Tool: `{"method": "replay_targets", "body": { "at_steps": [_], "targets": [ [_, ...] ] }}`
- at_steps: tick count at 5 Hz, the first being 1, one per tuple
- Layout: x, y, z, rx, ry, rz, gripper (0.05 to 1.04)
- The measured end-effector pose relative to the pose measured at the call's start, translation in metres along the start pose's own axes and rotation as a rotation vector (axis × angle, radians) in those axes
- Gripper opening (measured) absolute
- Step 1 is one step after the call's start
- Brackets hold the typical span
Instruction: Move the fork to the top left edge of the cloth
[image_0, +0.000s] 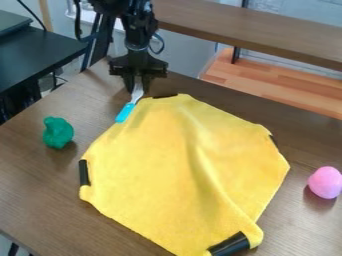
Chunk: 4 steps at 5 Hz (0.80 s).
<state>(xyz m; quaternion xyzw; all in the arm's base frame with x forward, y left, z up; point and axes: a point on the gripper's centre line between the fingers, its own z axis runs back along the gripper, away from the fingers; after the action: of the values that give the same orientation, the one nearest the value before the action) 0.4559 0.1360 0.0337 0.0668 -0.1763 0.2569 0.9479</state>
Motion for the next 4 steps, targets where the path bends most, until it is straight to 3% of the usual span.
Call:
{"method": "replay_targets", "body": {
  "at_steps": [1,3,4],
  "targets": [
    [0.013,0.01,-0.007,0.025,-0.036,0.014,0.35],
    [0.029,0.018,-0.028,0.113,-0.058,-0.04,0.35],
    [0.033,0.02,-0.031,0.12,-0.093,-0.081,0.35]
  ]
}}
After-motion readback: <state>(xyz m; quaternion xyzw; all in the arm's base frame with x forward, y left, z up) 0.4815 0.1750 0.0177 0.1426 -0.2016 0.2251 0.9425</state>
